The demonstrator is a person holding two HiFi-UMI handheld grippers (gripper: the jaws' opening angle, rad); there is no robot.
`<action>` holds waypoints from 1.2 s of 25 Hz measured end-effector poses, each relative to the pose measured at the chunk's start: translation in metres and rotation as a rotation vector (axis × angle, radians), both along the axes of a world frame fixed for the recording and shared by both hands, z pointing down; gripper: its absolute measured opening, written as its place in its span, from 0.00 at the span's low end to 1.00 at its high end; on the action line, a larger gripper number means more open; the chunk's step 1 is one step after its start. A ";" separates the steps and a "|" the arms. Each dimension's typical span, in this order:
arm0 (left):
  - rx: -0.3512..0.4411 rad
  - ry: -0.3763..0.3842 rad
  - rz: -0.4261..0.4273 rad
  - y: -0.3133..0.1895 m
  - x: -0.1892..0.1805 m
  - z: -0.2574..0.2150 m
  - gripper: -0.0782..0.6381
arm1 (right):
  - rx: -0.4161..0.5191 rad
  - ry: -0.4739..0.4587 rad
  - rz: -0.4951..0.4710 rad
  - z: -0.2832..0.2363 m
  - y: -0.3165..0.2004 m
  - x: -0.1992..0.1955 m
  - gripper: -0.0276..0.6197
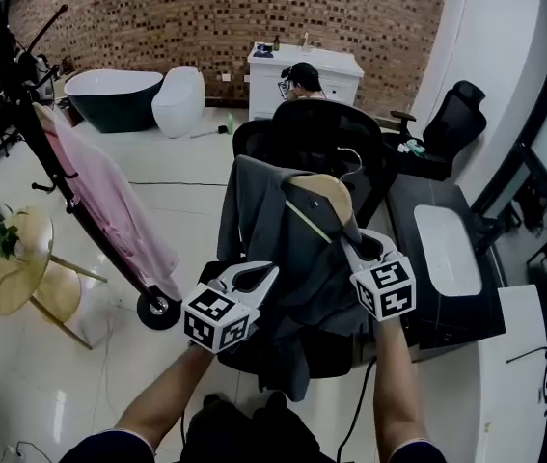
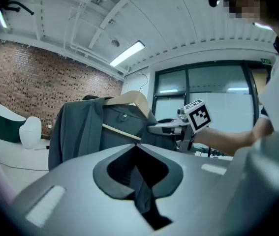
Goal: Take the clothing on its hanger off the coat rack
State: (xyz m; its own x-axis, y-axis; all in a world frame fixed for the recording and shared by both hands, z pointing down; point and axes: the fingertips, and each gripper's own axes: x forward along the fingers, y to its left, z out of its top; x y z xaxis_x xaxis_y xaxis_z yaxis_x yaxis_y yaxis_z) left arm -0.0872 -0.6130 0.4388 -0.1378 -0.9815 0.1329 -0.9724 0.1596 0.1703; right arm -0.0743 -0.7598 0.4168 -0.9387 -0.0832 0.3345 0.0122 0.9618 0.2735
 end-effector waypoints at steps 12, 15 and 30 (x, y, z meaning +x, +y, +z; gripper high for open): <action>-0.111 0.133 -0.109 0.020 0.011 0.080 0.12 | -0.202 0.151 -0.075 0.129 0.012 -0.019 0.12; -0.122 0.159 -0.134 0.026 0.011 0.093 0.12 | -0.216 0.172 -0.092 0.156 0.018 -0.022 0.12; -0.147 0.274 -0.190 0.028 0.009 0.155 0.12 | -0.313 0.393 -0.127 0.306 0.038 -0.030 0.13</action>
State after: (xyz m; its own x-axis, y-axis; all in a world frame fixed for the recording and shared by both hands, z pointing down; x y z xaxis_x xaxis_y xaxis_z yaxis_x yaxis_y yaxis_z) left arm -0.0787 -0.5848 0.5937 -0.2556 -0.9095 0.3278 -0.8444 0.3751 0.3825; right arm -0.1046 -0.7216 0.7232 -0.7335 0.1836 0.6545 0.1781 0.9811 -0.0757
